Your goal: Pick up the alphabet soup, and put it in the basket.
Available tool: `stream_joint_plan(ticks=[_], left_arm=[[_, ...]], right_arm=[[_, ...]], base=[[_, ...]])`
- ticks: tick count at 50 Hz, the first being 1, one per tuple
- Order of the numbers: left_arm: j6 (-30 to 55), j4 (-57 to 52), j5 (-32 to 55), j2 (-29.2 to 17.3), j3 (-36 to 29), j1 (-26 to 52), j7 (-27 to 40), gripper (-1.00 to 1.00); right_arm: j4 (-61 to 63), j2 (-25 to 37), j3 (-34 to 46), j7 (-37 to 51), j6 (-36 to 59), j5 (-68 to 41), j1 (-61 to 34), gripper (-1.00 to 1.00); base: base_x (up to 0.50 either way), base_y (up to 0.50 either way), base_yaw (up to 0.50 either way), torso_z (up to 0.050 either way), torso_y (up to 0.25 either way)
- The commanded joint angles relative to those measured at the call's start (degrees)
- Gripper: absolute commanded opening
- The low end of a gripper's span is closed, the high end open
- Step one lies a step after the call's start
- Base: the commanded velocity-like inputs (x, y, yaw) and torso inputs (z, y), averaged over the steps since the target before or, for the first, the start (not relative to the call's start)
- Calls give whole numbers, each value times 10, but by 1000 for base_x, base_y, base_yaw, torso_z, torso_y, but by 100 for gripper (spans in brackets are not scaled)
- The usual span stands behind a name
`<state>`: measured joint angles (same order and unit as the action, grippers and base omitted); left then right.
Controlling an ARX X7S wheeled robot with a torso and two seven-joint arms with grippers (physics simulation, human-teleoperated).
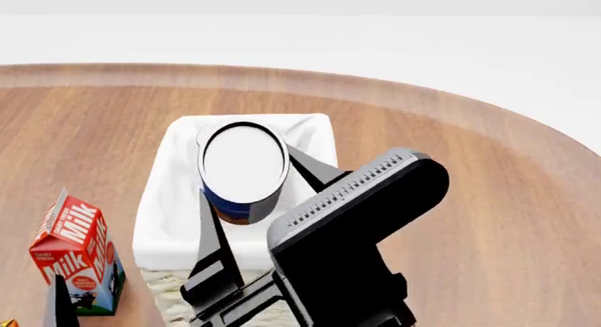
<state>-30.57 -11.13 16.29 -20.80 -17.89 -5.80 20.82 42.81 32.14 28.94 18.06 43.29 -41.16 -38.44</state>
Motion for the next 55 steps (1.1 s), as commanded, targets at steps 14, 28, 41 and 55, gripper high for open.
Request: stream_joint_plan(ticks=[14, 28, 41, 55], left_arm=[[5, -4, -3, -2, -4, 1, 3, 100], [3, -2, 0, -4, -3, 2, 5, 100], [3, 5, -1, -3, -6, 6, 4, 100], [9, 4, -2, -4, -9, 6, 6, 100]], right_arm=[[-179, -87, 23, -24, 53, 23, -138, -100], [-298, -133, 45, -50, 48, 42, -196, -100], [-473, -197, 67, -78, 57, 59, -272, -100], [-591, -244, 55, -82, 75, 52, -336, -100]], base=[[0, 0, 0, 0, 0], [0, 0, 0, 0, 1], [0, 0, 0, 1, 1], [0, 0, 0, 0, 1]])
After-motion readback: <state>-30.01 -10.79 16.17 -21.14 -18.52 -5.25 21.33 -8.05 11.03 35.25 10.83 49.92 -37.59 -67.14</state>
